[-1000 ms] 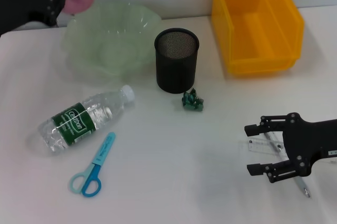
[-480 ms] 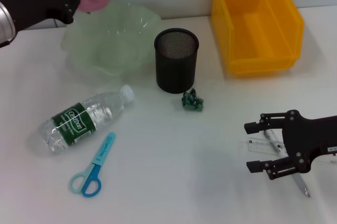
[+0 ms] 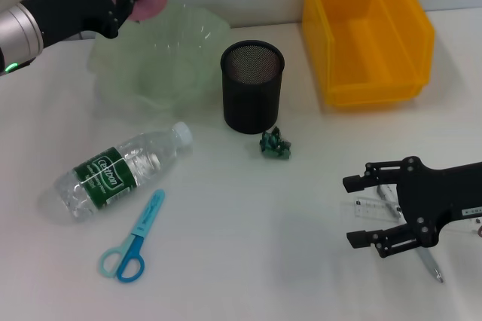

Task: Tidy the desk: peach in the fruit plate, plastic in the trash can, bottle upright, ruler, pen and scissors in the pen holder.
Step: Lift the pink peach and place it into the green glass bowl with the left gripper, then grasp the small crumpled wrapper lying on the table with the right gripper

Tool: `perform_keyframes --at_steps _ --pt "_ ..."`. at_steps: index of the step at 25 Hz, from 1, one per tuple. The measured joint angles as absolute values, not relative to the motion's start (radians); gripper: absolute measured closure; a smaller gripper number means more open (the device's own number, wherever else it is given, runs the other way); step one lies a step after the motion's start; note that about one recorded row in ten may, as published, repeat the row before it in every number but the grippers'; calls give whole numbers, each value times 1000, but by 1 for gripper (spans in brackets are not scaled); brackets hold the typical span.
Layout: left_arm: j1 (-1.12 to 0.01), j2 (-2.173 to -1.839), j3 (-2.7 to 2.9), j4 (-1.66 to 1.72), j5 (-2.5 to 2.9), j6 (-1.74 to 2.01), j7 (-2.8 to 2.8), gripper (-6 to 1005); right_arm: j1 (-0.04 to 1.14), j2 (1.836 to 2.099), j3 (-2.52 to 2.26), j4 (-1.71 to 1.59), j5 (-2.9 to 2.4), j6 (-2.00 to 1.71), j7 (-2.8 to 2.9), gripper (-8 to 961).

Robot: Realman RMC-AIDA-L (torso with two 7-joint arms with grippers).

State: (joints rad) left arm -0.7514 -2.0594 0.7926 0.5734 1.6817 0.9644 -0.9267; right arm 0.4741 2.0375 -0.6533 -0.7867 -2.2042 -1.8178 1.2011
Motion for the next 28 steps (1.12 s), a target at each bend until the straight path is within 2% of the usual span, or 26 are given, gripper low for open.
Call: perform_keyframes --at_steps 11,19,22,28 --pt "-745 -2062 788 581 1663 970 -934 479 468 2037 -651 -788 -2206 -1818 1201 128" --pt "-742 -2062 792 584 1661 973 -938 287 465 2039 -643 -794 -2199 -1818 1193 127" --pt "-708 -2068 794 643 1642 1010 -940 215 465 2039 -641 -794 -2198 -1818 1192 127" --pt "-649 -2063 830 693 1616 1117 -983 202 451 2043 -634 -797 -2184 -1818 1170 127"
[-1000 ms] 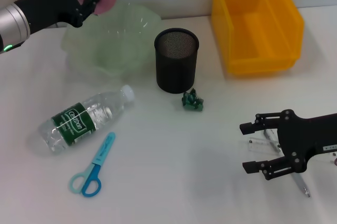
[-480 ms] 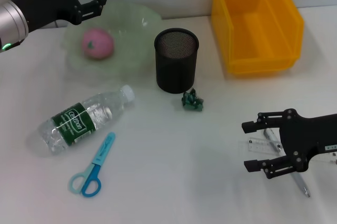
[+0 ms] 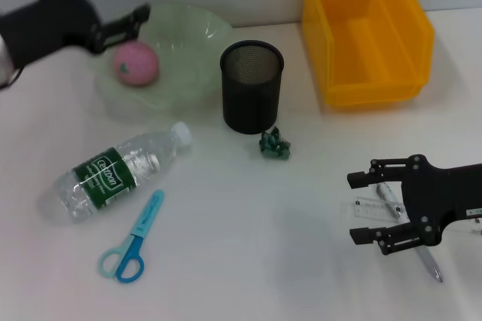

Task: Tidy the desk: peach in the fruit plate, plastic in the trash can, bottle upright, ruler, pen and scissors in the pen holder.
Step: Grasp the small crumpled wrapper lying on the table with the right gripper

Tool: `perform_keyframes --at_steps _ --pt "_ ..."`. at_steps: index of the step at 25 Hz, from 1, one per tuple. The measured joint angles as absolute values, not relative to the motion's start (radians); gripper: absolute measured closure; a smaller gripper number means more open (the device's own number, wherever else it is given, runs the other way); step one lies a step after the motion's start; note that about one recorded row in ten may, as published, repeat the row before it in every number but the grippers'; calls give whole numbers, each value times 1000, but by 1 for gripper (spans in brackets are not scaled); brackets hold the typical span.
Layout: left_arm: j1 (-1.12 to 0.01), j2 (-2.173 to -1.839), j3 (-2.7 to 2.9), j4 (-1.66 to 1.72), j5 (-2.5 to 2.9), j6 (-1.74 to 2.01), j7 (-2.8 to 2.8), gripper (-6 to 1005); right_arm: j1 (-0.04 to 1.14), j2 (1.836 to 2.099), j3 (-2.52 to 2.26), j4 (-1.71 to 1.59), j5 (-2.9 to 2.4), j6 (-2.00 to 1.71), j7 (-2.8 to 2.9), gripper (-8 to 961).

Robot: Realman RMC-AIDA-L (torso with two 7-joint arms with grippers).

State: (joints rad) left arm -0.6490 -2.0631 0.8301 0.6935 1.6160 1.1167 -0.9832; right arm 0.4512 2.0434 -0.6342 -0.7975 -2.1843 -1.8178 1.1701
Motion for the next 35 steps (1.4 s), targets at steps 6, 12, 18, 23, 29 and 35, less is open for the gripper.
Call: perform_keyframes --at_steps 6,12,18,23,29,35 --pt "-455 -2068 885 793 1598 1359 -1038 201 423 2049 -622 -806 -2139 -1820 1135 128" --pt "-277 -2066 1022 816 1542 1490 -1013 203 418 2046 -578 -830 -2138 -1796 1162 128" --pt "-263 -2067 1055 763 1569 1479 -988 204 442 2058 -577 -1004 -2134 -1787 1363 128" --pt "-283 -2067 1065 720 1590 1472 -969 205 496 2075 -692 -1185 -2144 -1750 1678 127" --pt "-303 -2065 1065 690 1598 1473 -962 207 524 2082 -977 -1351 -2300 -1654 1987 127" --pt "-309 -2064 1087 683 1610 1468 -969 208 630 2079 -1120 -1375 -2445 -1635 2220 127"
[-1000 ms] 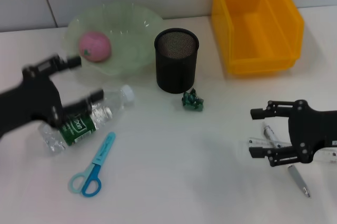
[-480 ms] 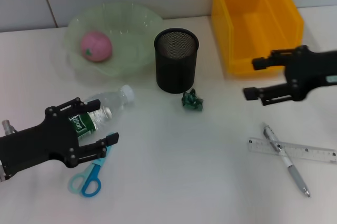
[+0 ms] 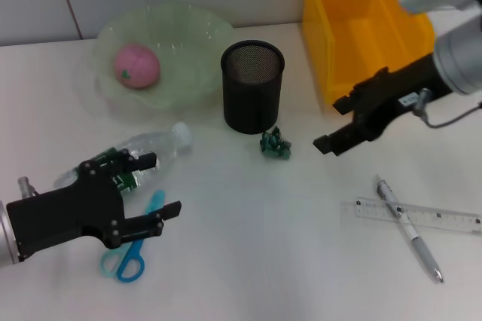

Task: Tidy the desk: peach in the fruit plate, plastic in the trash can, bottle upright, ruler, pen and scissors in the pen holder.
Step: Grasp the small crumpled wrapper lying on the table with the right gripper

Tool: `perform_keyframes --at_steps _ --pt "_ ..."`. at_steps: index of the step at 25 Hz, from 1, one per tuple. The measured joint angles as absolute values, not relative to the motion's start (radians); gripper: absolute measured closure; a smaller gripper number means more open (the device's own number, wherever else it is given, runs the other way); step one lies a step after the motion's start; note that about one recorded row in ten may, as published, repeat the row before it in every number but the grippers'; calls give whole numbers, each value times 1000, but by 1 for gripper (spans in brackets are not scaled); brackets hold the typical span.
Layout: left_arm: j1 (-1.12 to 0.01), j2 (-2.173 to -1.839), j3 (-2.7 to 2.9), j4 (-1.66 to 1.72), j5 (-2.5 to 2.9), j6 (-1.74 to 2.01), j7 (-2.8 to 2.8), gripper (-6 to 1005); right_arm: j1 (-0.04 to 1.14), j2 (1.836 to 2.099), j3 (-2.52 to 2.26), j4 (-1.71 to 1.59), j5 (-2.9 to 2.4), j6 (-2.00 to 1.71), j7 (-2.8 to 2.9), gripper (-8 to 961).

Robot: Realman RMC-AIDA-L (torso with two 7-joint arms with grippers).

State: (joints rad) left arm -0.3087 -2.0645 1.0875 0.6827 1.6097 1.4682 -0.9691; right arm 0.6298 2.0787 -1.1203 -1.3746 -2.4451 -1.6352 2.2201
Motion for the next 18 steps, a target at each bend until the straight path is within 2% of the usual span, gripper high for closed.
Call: perform_keyframes --at_steps 8,18 --pt "-314 -2065 1091 666 1610 1468 -960 210 683 2082 -1310 -1343 -2525 -1502 2378 127" --pt "-315 -2065 1099 662 1610 1469 -949 212 754 2082 -1433 -1137 -2534 -1330 2431 128"
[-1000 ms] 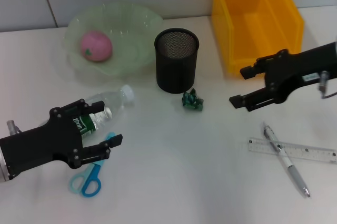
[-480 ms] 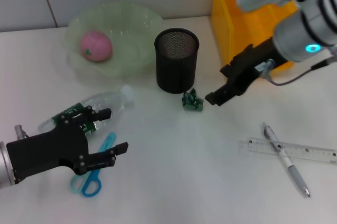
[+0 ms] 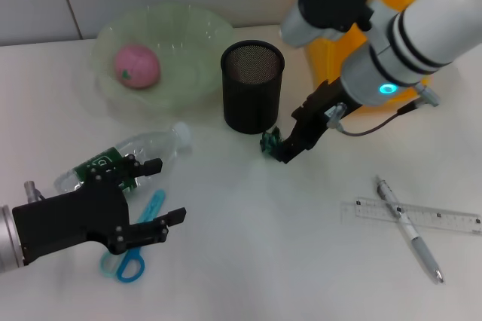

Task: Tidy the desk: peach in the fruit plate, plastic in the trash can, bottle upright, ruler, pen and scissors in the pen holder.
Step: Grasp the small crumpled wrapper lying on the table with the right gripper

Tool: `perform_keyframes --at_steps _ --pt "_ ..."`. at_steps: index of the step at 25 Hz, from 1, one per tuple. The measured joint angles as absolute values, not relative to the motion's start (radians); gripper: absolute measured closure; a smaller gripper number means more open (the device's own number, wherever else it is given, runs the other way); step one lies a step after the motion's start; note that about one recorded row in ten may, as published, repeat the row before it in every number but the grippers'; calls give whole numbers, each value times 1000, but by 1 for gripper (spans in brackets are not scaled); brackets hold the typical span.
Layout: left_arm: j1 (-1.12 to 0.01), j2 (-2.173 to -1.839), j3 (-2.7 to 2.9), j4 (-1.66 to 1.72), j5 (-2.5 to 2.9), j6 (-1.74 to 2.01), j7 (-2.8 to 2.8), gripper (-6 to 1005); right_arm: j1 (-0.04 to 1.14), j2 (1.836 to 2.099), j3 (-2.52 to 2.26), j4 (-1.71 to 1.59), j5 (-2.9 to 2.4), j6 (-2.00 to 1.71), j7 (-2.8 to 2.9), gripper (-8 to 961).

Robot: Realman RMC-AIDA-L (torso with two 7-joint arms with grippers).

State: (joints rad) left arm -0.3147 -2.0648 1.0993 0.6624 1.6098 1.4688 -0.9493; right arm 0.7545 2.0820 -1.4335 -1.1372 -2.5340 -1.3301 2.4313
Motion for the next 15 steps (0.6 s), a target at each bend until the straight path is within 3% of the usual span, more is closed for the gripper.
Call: perform_keyframes --at_steps 15 --pt "-338 -2065 1142 623 1610 1446 -936 216 801 2086 -1493 -976 -2552 -1181 2441 128"
